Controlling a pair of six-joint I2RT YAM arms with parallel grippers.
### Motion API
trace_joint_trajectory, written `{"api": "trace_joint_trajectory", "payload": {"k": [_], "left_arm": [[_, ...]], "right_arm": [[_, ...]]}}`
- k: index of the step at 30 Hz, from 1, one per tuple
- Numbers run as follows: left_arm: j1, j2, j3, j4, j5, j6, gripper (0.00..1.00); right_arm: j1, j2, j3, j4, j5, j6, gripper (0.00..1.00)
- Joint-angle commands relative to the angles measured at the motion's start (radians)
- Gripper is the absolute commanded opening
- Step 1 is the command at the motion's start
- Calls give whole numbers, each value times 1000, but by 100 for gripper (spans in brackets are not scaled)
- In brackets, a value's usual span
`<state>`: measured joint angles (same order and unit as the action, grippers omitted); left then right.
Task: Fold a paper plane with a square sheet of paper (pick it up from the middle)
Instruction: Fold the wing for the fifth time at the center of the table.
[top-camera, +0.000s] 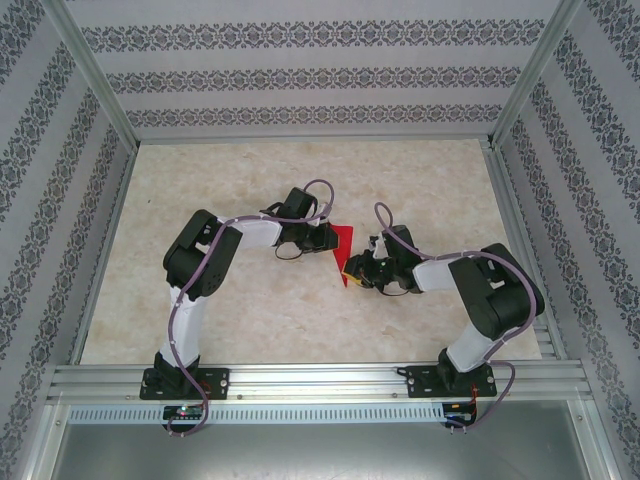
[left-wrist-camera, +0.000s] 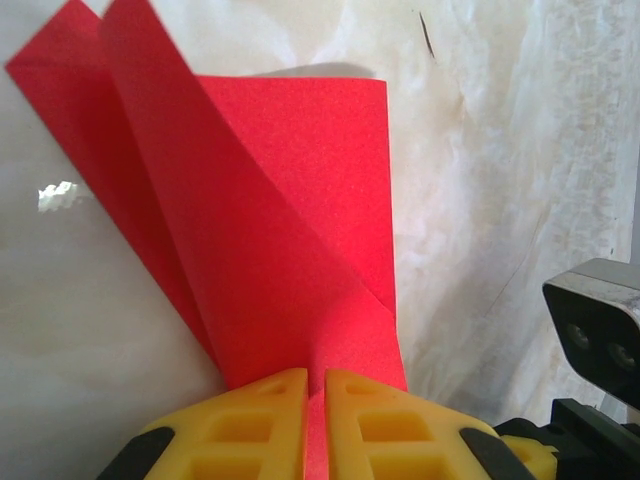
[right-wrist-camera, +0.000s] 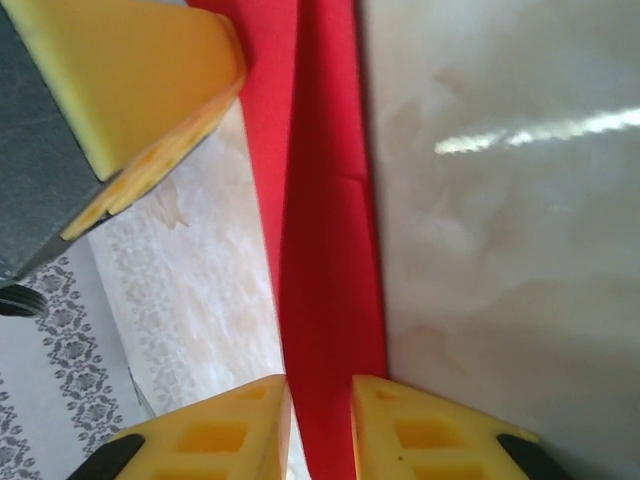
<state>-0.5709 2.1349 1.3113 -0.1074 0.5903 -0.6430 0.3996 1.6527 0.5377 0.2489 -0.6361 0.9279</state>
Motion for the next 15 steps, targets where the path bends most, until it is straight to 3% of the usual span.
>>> {"api": "trace_joint_trajectory", "payload": {"k": [1,5,9,15], "left_arm": [[-7,67,-4,-76,-82,26,14],[-9,72,-1,-82,-83,22,13],[-9,72,3,-92,-81,23,13],[-10,49,26,-110,-64,35,14]], "right_arm": [[16,-14,-8,-132,41,-44,24],[31,-14,-2,-144,48,-51,22],[40,-2,12,-163,68,-54,11],[46,5,13,-196,115,-55,5]]}}
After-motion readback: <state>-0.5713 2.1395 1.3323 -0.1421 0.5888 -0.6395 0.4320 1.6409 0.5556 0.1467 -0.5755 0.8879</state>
